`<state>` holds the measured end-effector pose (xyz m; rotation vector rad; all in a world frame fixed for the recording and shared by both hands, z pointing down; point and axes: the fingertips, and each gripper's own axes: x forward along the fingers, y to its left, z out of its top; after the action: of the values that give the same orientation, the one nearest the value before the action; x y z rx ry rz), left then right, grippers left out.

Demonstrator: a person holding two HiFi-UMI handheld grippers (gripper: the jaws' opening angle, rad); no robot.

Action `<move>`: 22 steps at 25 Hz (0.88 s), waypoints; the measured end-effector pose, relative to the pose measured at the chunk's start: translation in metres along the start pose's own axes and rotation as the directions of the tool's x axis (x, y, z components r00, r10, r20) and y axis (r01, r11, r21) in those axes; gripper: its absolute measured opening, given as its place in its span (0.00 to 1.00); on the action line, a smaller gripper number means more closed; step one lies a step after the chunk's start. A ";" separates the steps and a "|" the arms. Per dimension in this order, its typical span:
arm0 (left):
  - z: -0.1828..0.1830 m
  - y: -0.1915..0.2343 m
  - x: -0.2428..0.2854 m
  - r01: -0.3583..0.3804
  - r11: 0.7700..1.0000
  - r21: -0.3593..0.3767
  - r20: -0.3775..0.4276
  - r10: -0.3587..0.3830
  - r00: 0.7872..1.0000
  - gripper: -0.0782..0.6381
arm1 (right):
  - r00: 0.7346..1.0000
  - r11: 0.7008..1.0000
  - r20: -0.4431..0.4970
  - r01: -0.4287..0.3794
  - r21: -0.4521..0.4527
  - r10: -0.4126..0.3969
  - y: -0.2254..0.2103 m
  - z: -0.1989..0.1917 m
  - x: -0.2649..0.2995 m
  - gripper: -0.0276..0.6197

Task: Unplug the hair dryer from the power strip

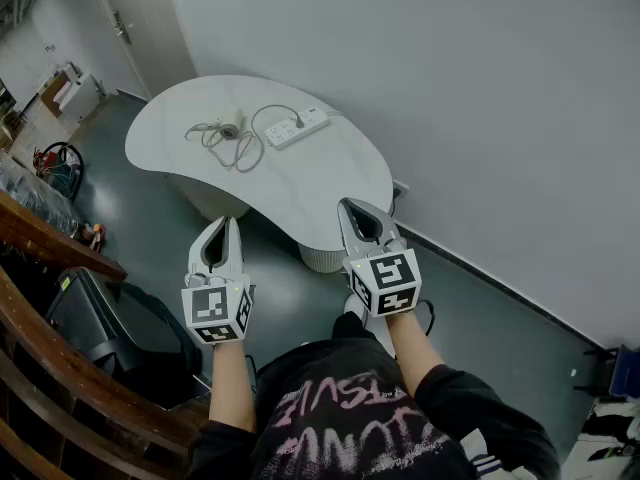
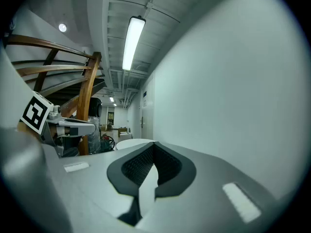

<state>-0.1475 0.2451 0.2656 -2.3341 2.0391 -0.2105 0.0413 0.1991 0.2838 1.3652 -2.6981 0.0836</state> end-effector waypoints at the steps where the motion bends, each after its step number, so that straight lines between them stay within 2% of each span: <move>1: 0.001 -0.001 0.001 0.001 1.000 -0.003 0.003 -0.001 1.000 0.11 | 1.000 1.000 -0.001 0.000 0.000 0.000 0.000 0.000 0.000 0.05; 13: 0.006 -0.002 -0.003 0.017 0.999 -0.027 0.024 -0.016 1.000 0.11 | 1.000 1.000 -0.003 0.011 -0.004 -0.011 0.003 0.000 -0.006 0.05; 22: 0.007 0.001 -0.006 0.016 0.999 -0.039 0.031 -0.015 0.999 0.11 | 0.999 1.000 0.037 0.012 -0.013 -0.012 0.006 0.009 -0.009 0.06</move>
<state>-0.1479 0.2507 0.2581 -2.3608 2.0300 -0.1354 0.0406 0.2090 0.2743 1.3925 -2.7153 0.0400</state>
